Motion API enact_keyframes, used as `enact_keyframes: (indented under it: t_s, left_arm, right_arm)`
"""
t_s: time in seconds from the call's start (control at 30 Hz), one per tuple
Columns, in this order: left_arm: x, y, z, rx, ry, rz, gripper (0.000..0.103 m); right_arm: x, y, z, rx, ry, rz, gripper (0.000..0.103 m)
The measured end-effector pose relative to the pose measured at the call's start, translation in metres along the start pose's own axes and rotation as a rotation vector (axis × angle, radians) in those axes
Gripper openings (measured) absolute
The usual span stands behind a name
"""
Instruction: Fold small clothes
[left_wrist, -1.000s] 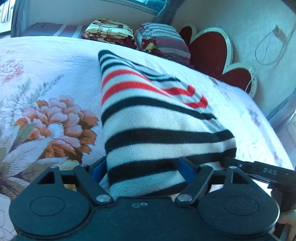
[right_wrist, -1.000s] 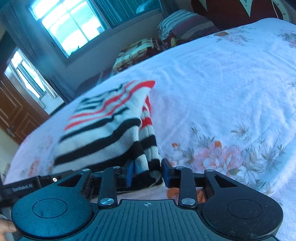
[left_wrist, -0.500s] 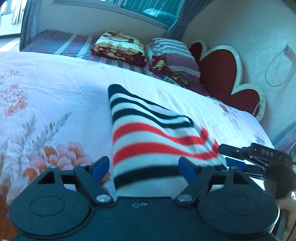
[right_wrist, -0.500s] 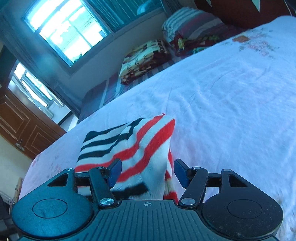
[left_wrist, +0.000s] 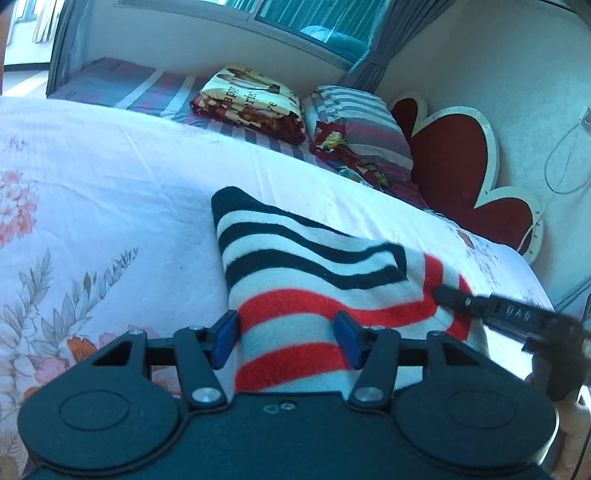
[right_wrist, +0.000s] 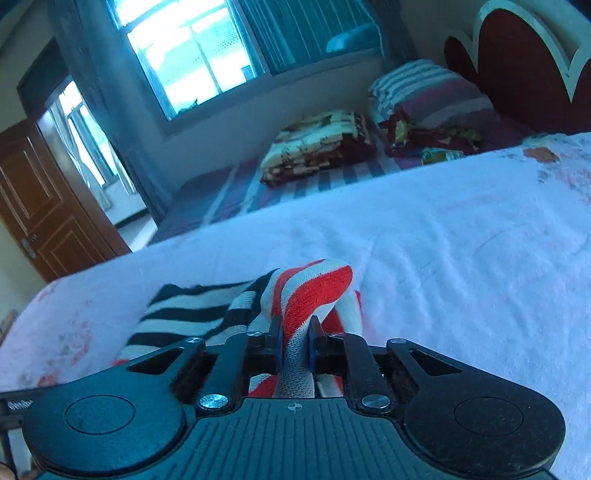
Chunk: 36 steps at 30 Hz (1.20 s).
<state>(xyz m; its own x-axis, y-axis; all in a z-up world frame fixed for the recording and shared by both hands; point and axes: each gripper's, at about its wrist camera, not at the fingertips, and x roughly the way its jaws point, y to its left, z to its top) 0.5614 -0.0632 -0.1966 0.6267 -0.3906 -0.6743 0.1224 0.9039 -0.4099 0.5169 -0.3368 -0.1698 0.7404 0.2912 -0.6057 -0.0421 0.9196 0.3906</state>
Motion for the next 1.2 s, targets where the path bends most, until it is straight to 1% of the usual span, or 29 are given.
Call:
enact_keyframes:
  t_s: [0.07,0.13,0.17,0.2,0.27,0.37,0.43,0.47,0.5,0.53,0.57,0.67,0.77,0.8,0.83,0.87,0.97,1.03,1.07,1.13,1.2]
  left_arm:
    - [0.008,0.003,0.001,-0.020,0.022,0.000,0.056]
    - [0.015,0.005,0.000,-0.019,0.036,0.002,0.061]
    - [0.017,0.007,-0.001,-0.029,0.042,0.002,0.062]
    - [0.018,0.009,-0.001,-0.048,0.048,0.001,0.065]
    - [0.017,0.012,0.002,-0.076,0.062,-0.008,0.066]
    - [0.009,0.012,0.004,-0.063,0.057,-0.007,0.067]
    - [0.005,0.012,0.005,-0.066,0.067,-0.012,0.071]
    - [0.002,0.012,0.005,-0.067,0.073,-0.017,0.073]
    - [0.000,0.011,0.004,-0.062,0.075,-0.018,0.074]
    - [-0.003,0.009,0.003,-0.052,0.075,-0.018,0.074]
    - [-0.004,0.007,0.001,-0.041,0.077,-0.019,0.074]
    - [-0.010,0.003,-0.004,-0.036,0.086,-0.021,0.075]
    - [-0.017,0.000,-0.010,-0.039,0.088,-0.018,0.075]
    - [-0.019,-0.001,-0.013,-0.036,0.086,-0.019,0.076]
    - [-0.021,-0.002,-0.015,-0.031,0.084,-0.019,0.076]
    - [-0.022,-0.004,-0.018,-0.025,0.081,-0.013,0.076]
    - [-0.023,-0.007,-0.023,-0.009,0.076,-0.003,0.076]
    - [-0.022,-0.008,-0.026,-0.012,0.080,-0.004,0.077]
    - [-0.020,-0.007,-0.027,-0.013,0.085,-0.005,0.078]
    - [-0.019,-0.007,-0.028,-0.014,0.092,-0.005,0.080]
    - [-0.019,-0.006,-0.027,-0.011,0.092,-0.005,0.081]
  right_arm:
    - [0.012,-0.010,-0.008,0.007,0.031,-0.033,0.012]
    - [0.017,-0.022,-0.016,0.060,0.029,-0.033,0.012]
    - [0.016,-0.027,-0.018,0.082,0.023,-0.033,0.015]
    - [0.014,-0.028,-0.017,0.087,0.022,-0.039,0.022]
    - [0.009,-0.026,-0.015,0.080,0.024,-0.050,0.026]
    - [-0.007,-0.023,-0.007,0.089,0.006,-0.037,0.026]
    - [-0.018,-0.015,-0.003,0.071,-0.011,-0.035,0.028]
    - [-0.021,-0.010,0.000,0.070,-0.012,-0.024,0.037]
    - [-0.024,-0.007,0.000,0.063,-0.009,-0.015,0.055]
    - [-0.027,-0.001,-0.001,0.049,-0.007,-0.017,0.062]
    - [-0.030,0.003,-0.003,0.032,-0.006,-0.020,0.066]
    - [-0.037,0.017,-0.011,-0.017,-0.002,-0.034,0.066]
    - [-0.050,0.031,-0.020,-0.067,-0.027,-0.056,0.066]
    - [-0.054,0.037,-0.023,-0.094,-0.035,-0.060,0.064]
    - [-0.057,0.043,-0.028,-0.128,-0.044,-0.068,0.059]
    - [-0.060,0.048,-0.032,-0.157,-0.051,-0.074,0.050]
    - [-0.053,0.049,-0.048,-0.203,-0.008,-0.117,0.048]
    - [-0.040,0.036,-0.059,-0.179,0.050,-0.151,0.048]
    - [-0.034,0.028,-0.064,-0.156,0.082,-0.149,0.048]
    - [-0.033,0.014,-0.069,-0.078,0.081,-0.120,0.048]
    - [-0.036,0.014,-0.066,-0.066,0.079,-0.117,0.048]
